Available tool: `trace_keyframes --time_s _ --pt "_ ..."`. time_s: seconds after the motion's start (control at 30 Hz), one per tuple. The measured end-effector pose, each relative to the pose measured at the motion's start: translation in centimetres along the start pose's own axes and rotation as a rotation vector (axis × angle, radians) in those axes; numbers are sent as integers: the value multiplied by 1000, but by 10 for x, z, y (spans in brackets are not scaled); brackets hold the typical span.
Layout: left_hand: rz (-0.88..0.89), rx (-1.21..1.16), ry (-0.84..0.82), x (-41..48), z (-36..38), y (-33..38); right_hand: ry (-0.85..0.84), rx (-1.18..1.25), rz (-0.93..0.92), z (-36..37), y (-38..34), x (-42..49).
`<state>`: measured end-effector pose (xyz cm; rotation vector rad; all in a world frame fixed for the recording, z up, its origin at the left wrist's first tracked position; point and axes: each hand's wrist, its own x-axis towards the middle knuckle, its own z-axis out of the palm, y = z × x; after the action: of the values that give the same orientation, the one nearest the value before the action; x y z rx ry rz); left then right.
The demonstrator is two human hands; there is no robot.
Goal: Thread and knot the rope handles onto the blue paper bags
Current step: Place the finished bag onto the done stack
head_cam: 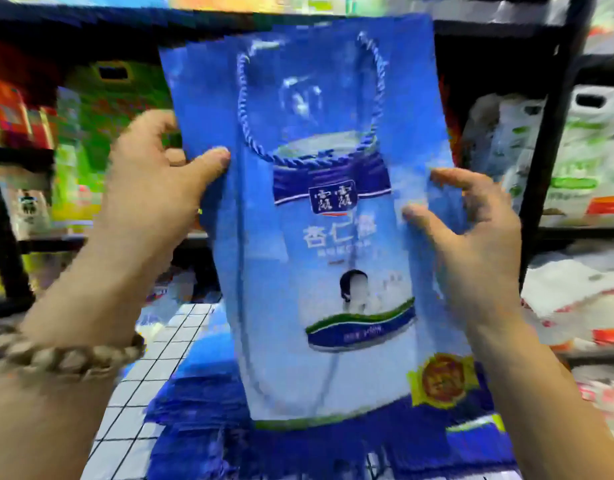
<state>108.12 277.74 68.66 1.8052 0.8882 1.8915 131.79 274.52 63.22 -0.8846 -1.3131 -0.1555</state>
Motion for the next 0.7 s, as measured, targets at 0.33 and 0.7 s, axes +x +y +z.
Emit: trace_keyframes --time_s 0.33,0.7 --pt "-478 85 -235 -6 165 -147 -561 -716 518 -65 124 -18" --pt "-201 844 -1094 -91 205 -135 -856 -1016 543 -73 204 -54"
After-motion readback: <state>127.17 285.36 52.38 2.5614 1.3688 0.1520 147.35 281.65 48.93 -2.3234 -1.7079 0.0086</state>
